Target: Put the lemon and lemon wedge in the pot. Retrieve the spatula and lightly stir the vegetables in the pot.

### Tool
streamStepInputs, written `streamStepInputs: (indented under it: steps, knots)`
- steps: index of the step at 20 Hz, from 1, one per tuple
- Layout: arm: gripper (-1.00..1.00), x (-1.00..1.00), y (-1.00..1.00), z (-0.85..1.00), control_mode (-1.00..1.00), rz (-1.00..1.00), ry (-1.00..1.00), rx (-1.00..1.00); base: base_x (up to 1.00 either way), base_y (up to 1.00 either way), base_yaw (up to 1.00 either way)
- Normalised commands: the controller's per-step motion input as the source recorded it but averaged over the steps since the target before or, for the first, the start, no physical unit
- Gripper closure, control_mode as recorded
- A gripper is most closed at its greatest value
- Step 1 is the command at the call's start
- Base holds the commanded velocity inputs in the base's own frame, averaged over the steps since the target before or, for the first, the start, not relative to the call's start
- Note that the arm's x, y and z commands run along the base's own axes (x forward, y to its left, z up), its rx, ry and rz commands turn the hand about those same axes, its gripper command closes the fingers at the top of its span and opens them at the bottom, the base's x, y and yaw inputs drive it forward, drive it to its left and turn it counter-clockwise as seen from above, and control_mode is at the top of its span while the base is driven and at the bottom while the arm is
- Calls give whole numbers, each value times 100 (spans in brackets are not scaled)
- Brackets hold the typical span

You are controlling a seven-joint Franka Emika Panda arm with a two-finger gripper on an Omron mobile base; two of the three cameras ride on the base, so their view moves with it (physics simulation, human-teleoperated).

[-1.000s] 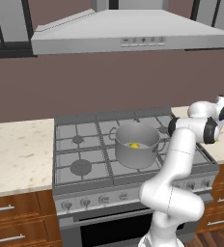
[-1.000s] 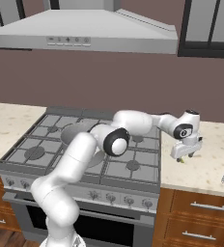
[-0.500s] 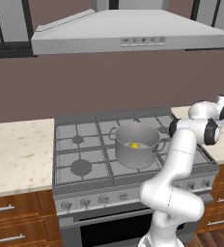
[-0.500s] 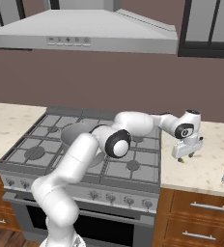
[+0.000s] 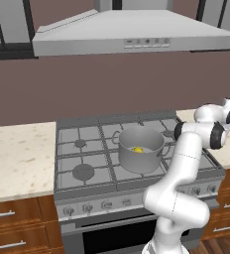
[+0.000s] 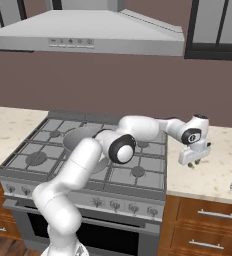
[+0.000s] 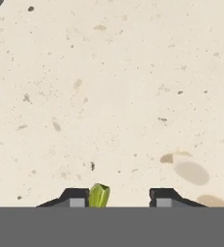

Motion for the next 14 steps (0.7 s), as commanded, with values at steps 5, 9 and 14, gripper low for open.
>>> streamStepInputs:
  steps: [5, 9, 14]
  knots:
    - [100, -44, 1, -38, -100, -1, 0, 0, 0, 0, 0]
    - [100, -38, 6, -23, -100, -3, 0, 1, 0, 0, 0]
    - [100, -32, 14, 34, -100, 0, 0, 14, 0, 0, 0]
